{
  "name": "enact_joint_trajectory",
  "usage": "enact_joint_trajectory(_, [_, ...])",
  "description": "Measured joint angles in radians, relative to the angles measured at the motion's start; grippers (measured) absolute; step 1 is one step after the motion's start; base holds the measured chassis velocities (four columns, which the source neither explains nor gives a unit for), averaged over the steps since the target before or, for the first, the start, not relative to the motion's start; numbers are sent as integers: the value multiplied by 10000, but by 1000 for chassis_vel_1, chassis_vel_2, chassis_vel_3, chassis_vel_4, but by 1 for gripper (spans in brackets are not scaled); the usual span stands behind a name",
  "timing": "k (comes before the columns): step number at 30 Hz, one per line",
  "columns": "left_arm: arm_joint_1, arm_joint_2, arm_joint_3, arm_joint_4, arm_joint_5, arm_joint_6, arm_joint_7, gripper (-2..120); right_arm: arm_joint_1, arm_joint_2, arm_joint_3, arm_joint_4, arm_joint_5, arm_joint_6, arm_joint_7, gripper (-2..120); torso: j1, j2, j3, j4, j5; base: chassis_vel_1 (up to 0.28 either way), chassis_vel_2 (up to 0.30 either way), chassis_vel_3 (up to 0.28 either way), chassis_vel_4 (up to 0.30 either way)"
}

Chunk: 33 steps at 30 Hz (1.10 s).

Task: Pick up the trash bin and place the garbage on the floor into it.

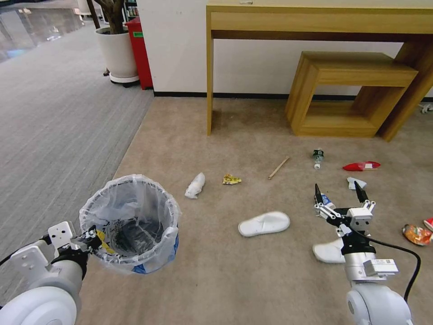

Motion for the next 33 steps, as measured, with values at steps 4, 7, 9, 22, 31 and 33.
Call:
enact_joint_trajectory(4, [-2, 2, -5, -4, 4, 0, 6, 1, 35, 63, -35, -19, -45, 2, 3, 100, 0, 0, 1, 2, 3, -154, 185, 187, -153])
enact_joint_trajectory(7, [1, 24, -83, -3, -12, 0, 18, 1, 31, 90, -70, -42, -68, 8, 17, 100, 0, 0, 0, 1, 0, -160, 184, 155, -172])
enact_joint_trajectory(9, [16, 39, -180, -3, -49, 0, 46, 1, 13, 112, -98, -43, -98, 12, 36, 100, 0, 0, 0, 1, 2, -167, 183, 151, -191])
enact_joint_trajectory(22, [48, 45, -307, 28, -81, 0, 68, 1, -30, 145, -125, 16, -137, 59, 151, 100, 2, -1, 3, 1, 0, -151, 152, 161, -158])
enact_joint_trajectory(31, [46, 24, -311, 28, -77, 0, 68, 1, -5, 70, -126, 19, 31, -223, 642, 100, 0, 0, -1, 2, 1, -8, 7, 11, -4])
enact_joint_trajectory(33, [47, -30, -286, 60, -52, 0, 66, 1, 2, 21, -113, 22, 165, -361, 795, 100, 0, 0, 0, 1, 2, 0, 0, 0, 0])
